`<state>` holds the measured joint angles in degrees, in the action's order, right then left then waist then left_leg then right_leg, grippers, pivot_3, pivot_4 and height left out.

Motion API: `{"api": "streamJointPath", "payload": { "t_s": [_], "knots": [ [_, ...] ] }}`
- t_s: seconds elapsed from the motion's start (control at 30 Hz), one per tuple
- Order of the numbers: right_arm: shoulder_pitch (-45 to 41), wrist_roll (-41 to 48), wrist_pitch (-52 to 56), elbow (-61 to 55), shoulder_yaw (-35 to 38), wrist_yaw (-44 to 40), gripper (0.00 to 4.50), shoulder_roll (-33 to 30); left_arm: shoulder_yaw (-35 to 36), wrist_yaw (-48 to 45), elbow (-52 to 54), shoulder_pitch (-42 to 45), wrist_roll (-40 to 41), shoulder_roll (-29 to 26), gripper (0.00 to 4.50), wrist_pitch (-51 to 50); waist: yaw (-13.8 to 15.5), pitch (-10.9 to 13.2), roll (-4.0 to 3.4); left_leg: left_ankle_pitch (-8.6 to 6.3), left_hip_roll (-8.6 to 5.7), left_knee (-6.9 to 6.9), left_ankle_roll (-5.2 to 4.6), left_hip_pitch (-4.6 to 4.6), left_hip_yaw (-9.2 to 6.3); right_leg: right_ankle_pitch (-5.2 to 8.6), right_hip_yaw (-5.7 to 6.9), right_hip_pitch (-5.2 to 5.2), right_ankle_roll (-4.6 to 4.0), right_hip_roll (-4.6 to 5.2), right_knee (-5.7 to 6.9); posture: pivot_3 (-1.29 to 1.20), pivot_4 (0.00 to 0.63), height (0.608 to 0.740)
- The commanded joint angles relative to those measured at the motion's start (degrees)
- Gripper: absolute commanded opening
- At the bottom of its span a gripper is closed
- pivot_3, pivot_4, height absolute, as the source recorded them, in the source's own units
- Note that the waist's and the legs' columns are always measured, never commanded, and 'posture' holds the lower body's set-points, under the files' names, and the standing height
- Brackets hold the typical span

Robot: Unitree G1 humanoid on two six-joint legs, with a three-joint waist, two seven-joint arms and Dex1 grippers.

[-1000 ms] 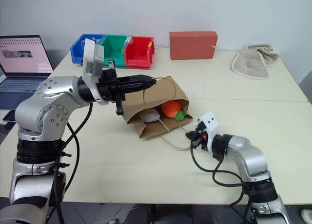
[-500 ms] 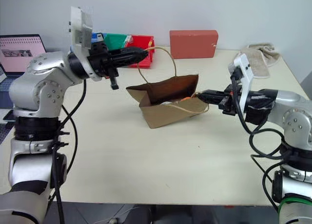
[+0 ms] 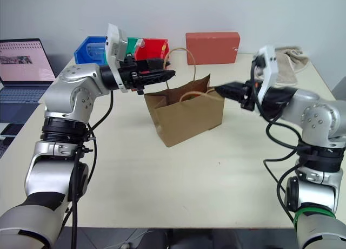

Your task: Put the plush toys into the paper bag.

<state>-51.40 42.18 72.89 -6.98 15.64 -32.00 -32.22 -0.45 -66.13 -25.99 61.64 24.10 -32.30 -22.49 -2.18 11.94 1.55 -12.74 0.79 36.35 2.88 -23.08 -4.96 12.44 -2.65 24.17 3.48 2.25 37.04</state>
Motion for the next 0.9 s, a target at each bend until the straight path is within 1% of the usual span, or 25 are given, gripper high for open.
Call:
{"api": "streamJointPath", "payload": {
  "t_s": [0.03,0.1,0.13,0.17,0.23,0.3,0.4,0.47,0.53,0.6,0.73,0.8,0.9],
  "knots": [
    [-2.3,2.2,-0.6,-1.1,2.9,-0.6,3.73,-2.5,2.5,-0.2,3.2,0.3,0.2,-2.0,3.36,0.4,0.0,0.0,0.00,0.00,0.00,0.00,0.00,-0.01,0.00,0.00,-0.01,0.01,0.00,0.00,-0.01,0.00,0.150,0.740],
    [-2.9,2.2,-1.2,-0.9,3.2,-1.3,4.48,-4.3,2.9,-0.4,5.2,-1.2,0.7,-3.0,4.01,-0.8,0.0,0.0,0.00,0.00,0.00,0.00,0.00,0.00,0.02,0.00,-0.02,0.00,0.00,0.00,-0.02,0.00,0.150,0.740],
    [-3.2,1.7,-2.4,-0.6,3.2,-2.3,4.50,-6.2,3.2,-0.7,7.2,-2.7,1.1,-4.3,4.33,-1.8,0.0,0.0,0.00,0.00,0.00,0.00,0.00,0.00,0.02,0.00,-0.03,0.00,0.00,0.00,-0.01,0.00,0.150,0.740],
    [-3.3,1.4,-3.3,-0.3,3.1,-3.0,4.50,-7.5,3.5,-0.9,8.7,-3.7,1.4,-5.1,4.46,-2.6,-0.1,0.0,-0.01,0.00,0.00,0.00,0.00,0.01,0.02,0.00,-0.03,0.00,0.00,0.00,-0.01,0.00,0.150,0.740],
    [-1.6,-0.8,-8.0,-0.6,1.2,-6.3,4.50,-11.1,4.5,-1.2,11.8,-5.7,2.3,-6.7,4.46,-3.9,-0.1,0.0,-0.02,0.00,0.00,-0.03,0.00,0.01,0.04,0.01,-0.05,0.01,0.00,0.01,-0.03,0.00,0.150,0.740],
    [0.9,-1.2,-12.0,-1.8,0.6,-11.0,4.50,-14.4,6.2,-1.7,14.3,-8.5,3.4,-9.1,4.46,-5.1,-0.2,0.0,-0.02,0.00,0.01,-0.04,0.00,0.01,0.02,0.02,-0.02,0.01,-0.01,0.00,-0.03,0.00,0.150,0.740],
    [6.4,-2.0,-18.5,-5.8,-0.8,-18.3,4.50,-18.8,9.0,-1.4,17.3,-13.7,5.0,-12.0,4.46,-6.7,-0.2,0.0,-0.02,0.00,0.02,-0.08,0.00,0.04,0.04,0.03,-0.03,0.00,-0.01,0.00,-0.06,0.00,0.150,0.740],
    [10.0,-0.9,-21.0,-9.1,-1.1,-22.2,4.50,-20.1,11.0,0.1,19.6,-17.5,6.5,-12.4,4.46,-8.2,-0.3,0.0,-0.02,0.00,0.03,-0.10,0.00,0.08,0.09,0.04,-0.05,-0.01,-0.01,0.00,-0.04,0.00,0.150,0.740],
    [12.8,2.4,-21.9,-13.7,-0.6,-24.6,4.50,-19.3,13.2,1.4,22.4,-22.1,8.5,-11.9,4.46,-10.0,-0.4,0.0,-0.02,0.00,0.04,-0.09,0.00,0.13,0.13,0.03,-0.08,-0.03,0.00,0.00,-0.01,0.00,0.150,0.740],
    [14.4,4.3,-22.8,-18.5,-1.6,-25.4,4.50,-18.3,13.7,1.6,24.5,-26.9,9.4,-11.4,4.46,-10.4,-0.5,0.0,-0.02,0.01,0.06,-0.08,0.00,0.14,0.13,0.03,-0.08,-0.04,0.00,0.00,0.01,0.00,0.150,0.740],
    [15.2,4.0,-24.2,-22.5,-5.0,-24.4,4.50,-17.5,12.2,2.1,25.1,-31.2,8.3,-10.1,4.46,-8.1,-0.5,0.0,-0.01,0.01,0.07,-0.05,0.01,0.16,0.11,0.02,-0.04,-0.06,0.00,0.00,0.00,0.00,0.150,0.740],
    [15.9,3.4,-24.9,-24.1,-6.8,-24.3,4.50,-17.6,11.7,3.1,23.7,-31.2,7.6,-8.7,4.46,-7.0,-0.1,0.0,0.00,0.01,0.07,-0.01,0.01,0.15,0.12,0.02,-0.05,-0.09,0.00,0.00,-0.03,0.00,0.150,0.740],
    [16.2,5.0,-24.4,-24.9,-7.2,-23.3,4.50,-17.3,11.5,4.5,21.2,-29.2,7.7,-6.5,4.46,-7.2,0.5,0.0,0.00,0.01,0.05,0.00,0.01,0.13,0.12,0.02,-0.05,-0.10,0.00,0.00,-0.05,0.00,0.150,0.740]
  ]
}}
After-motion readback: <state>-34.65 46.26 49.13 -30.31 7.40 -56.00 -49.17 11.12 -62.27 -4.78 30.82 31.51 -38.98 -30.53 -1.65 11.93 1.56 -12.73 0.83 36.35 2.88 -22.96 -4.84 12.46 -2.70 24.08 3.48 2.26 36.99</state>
